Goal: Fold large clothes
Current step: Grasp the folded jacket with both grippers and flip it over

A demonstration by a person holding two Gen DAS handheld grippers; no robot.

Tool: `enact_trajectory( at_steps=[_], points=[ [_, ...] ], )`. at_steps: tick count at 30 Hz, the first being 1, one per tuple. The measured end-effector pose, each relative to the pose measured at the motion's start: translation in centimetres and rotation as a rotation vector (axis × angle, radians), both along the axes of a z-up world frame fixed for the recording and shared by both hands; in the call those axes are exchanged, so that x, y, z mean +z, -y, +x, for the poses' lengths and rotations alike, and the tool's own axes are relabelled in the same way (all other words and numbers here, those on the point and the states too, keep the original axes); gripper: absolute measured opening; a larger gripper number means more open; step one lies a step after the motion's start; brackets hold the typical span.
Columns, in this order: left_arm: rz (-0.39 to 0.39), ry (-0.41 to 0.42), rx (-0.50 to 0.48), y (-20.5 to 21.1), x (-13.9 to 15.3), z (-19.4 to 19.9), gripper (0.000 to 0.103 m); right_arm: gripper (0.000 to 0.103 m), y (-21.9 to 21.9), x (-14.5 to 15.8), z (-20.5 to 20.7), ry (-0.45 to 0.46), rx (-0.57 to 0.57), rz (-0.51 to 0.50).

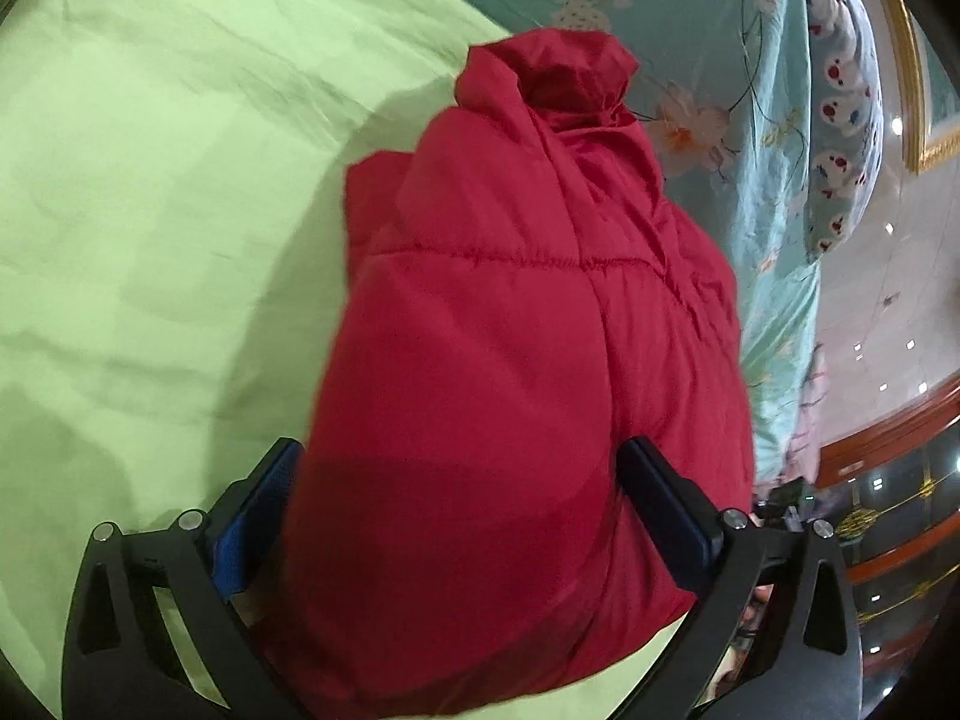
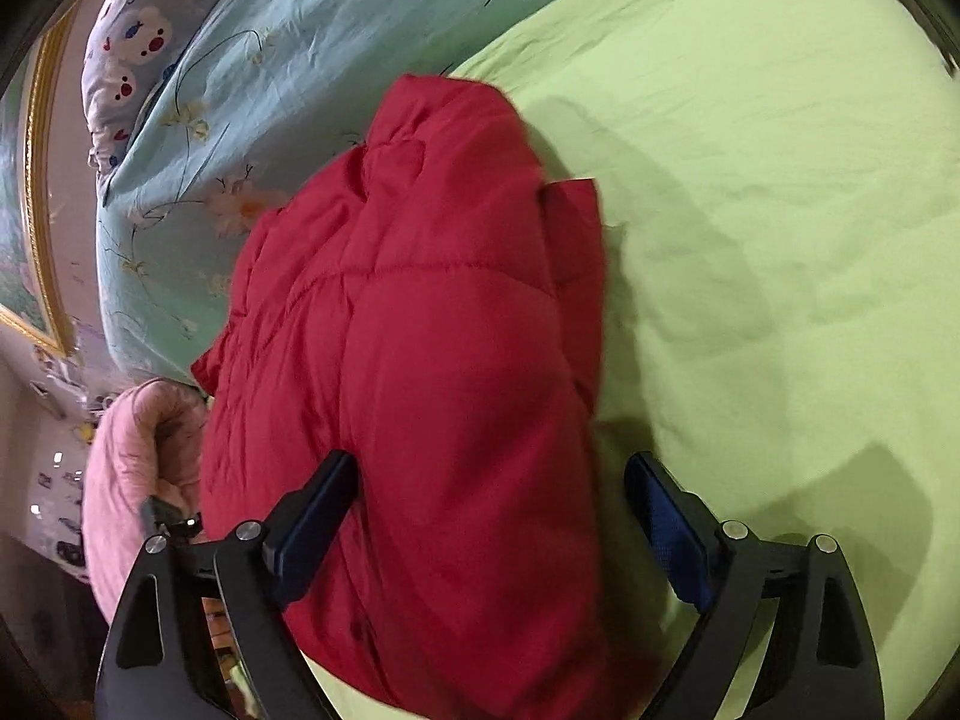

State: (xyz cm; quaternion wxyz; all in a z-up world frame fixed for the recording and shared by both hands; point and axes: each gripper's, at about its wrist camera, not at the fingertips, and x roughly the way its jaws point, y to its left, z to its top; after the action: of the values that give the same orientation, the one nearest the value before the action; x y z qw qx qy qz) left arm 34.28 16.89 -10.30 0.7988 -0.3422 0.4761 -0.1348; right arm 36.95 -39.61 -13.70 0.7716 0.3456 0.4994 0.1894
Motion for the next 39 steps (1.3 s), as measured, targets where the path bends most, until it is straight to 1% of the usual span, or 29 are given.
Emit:
enact_trajectory(
  at_steps=[1,4,7,10,11,12,13,14,15,16,17,18,19,21,24,27,31,35,39],
  points=[
    [-0.013,0.000,-0.004,0.3,0.0,0.3,0.103,0.093,-0.2,-0.1,0.5,-0.002,0.011,0.018],
    [-0.019,0.007,-0.011,1.0,0.0,0.9,0.103,0.093,-0.6,-0.6,1.6,-0.019,0.034,0.070],
    [-0.018,0.014,-0.030,1.9,0.0,1.5,0.103,0.093,-1.1,-0.9,2.4,-0.034,0.046,0.088],
    [0.003,0.034,-0.040,2.6,0.3,1.9,0.102,0.090,-1.3,-1.1,2.6,-0.043,0.056,0.103],
    [0.004,0.040,-0.041,2.6,0.3,1.9,0.101,0.088,-1.5,-1.2,2.7,-0.043,0.060,0.106],
    [0.004,0.046,-0.042,2.6,0.4,1.9,0.096,0.083,-1.6,-1.2,2.8,-0.044,0.062,0.110],
    [0.004,0.052,-0.044,2.5,0.5,1.8,0.089,0.081,-1.7,-1.2,2.9,-0.044,0.066,0.115],
    [0.005,0.063,-0.048,2.5,0.7,1.6,0.086,0.075,-1.8,-1.2,2.9,-0.043,0.068,0.122],
    [0.008,0.070,-0.051,2.5,0.9,1.5,0.078,0.068,-1.6,-1.3,3.0,-0.040,0.070,0.133],
    [0.016,0.079,-0.056,2.6,1.3,1.3,0.071,0.064,-1.6,-1.2,2.9,-0.036,0.071,0.144],
    [0.026,0.092,-0.061,2.7,1.9,1.1,0.068,0.057,-1.6,-0.9,2.8,-0.031,0.073,0.151],
    [0.033,0.101,-0.063,2.8,2.3,0.9,0.063,0.052,-1.6,-0.7,2.6,-0.024,0.076,0.153],
    [0.039,0.108,-0.066,2.9,2.7,0.7,0.057,0.050,-1.7,-0.3,2.4,-0.017,0.078,0.151],
    [0.051,0.133,-0.072,3.0,3.9,0.2,0.052,0.043,-1.9,0.6,2.0,0.000,0.083,0.141],
    [0.074,0.168,-0.082,3.6,5.7,-0.9,0.048,0.039,-2.4,2.4,1.3,0.031,0.089,0.128],
    [0.093,0.199,-0.098,3.8,7.4,-2.5,0.047,0.037,-2.6,4.2,0.1,0.064,0.107,0.108],
    [0.098,0.235,-0.111,3.5,9.3,-5.8,0.046,0.036,-2.7,6.4,-2.3,0.105,0.133,0.098],
    [0.093,0.249,-0.113,3.1,10.3,-10.2,0.046,0.036,-2.5,8.0,-5.9,0.141,0.155,0.106],
    [0.095,0.240,-0.112,3.0,10.4,-14.6,0.046,0.036,-3.1,8.5,-9.6,0.143,0.176,0.111]
  ],
)
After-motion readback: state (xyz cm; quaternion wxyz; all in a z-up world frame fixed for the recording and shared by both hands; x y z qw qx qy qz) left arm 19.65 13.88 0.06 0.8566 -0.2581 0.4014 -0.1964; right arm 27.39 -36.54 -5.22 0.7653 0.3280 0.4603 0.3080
